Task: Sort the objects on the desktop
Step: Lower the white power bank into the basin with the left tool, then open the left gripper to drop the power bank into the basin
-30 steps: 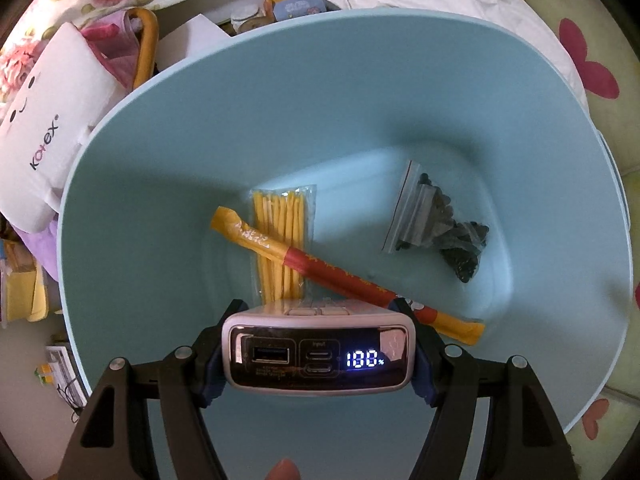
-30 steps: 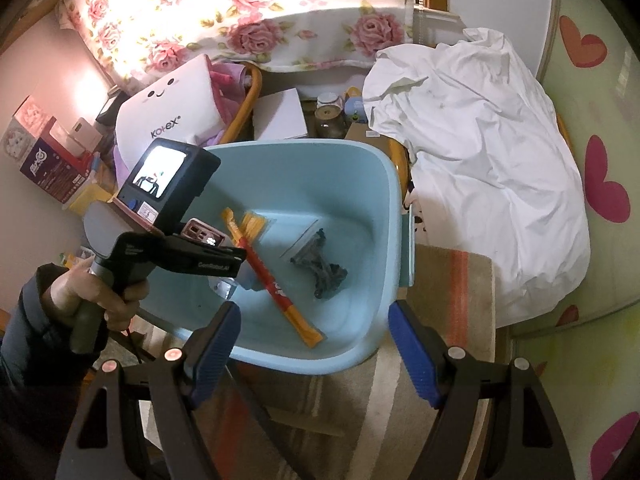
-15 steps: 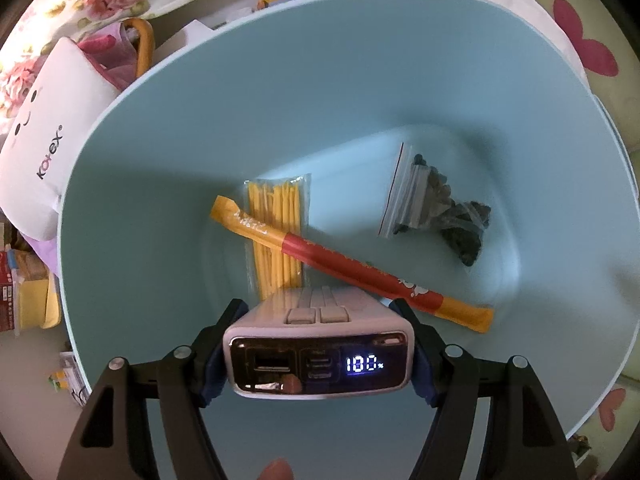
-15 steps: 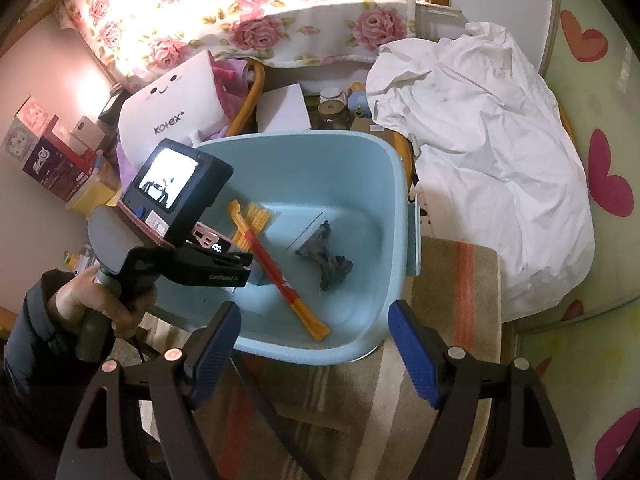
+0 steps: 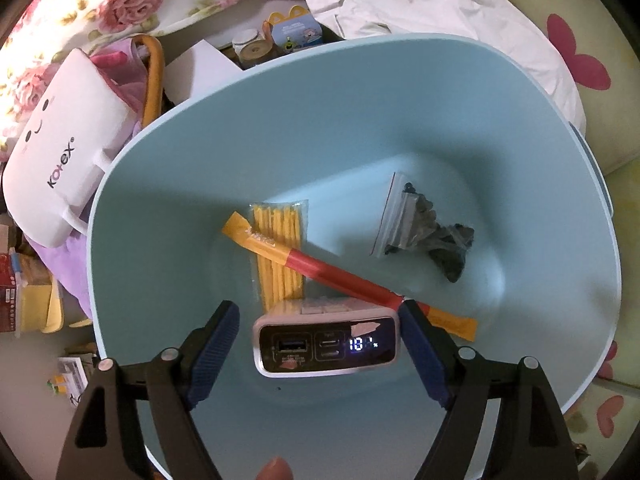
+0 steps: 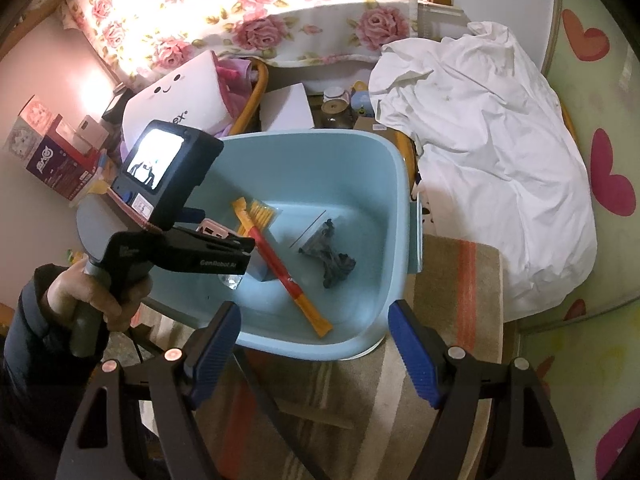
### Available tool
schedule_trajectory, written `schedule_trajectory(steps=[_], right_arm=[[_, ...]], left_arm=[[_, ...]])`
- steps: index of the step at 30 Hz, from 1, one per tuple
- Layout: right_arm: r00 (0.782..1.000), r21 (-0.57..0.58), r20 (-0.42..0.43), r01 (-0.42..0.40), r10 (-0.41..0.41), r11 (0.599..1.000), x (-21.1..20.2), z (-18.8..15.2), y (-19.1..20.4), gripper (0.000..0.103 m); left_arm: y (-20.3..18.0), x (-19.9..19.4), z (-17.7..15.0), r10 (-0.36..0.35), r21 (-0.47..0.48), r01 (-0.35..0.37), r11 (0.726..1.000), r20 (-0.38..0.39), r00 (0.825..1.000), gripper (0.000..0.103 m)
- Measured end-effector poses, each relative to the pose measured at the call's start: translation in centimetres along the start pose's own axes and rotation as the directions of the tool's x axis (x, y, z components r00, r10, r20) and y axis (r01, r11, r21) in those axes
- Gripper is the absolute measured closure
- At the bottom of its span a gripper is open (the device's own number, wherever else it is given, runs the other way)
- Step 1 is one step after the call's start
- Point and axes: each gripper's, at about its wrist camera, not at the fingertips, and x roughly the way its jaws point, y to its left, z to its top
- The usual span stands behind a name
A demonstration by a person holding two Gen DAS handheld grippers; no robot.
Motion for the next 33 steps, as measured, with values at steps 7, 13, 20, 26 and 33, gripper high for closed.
schedule_trajectory(steps=[7,13,20,26,33], right_arm=[[1.000,-0.002,0.000,-0.005,0.005,1.000,-0.1,0.0,0.1,0.023],[1.000,-0.014,0.012,-0.010,0.010,1.000,-0.7,-0.1,0.5,0.023],[1.000,-0.032,0.021,-0.018,0.018,0.999,-1.7,-0.5,1.3,0.023],[0.999,-0.042,0.040,-0.023,0.024,0.999,-2.9,-0.9,1.6,0.023],[0.998,-0.061,0.058,-0.032,0.035,0.998,-4.5,-1.8,1.9,0.023]], left_arm=[[0.2,-0.9,-0.8,-0.003,-0.005,0.004,1.000,0.012,1.000,0.019],[0.2,-2.4,-1.6,-0.004,-0.005,0.004,1.000,0.033,0.999,0.019],[0.4,-4.2,-2.4,0.006,-0.024,-0.005,1.000,0.054,0.999,0.019],[0.5,-6.4,-3.3,0.025,-0.045,-0.021,0.999,0.081,0.996,0.019],[0.3,-9.1,-4.7,0.059,-0.071,-0.051,0.996,0.114,0.992,0.019]])
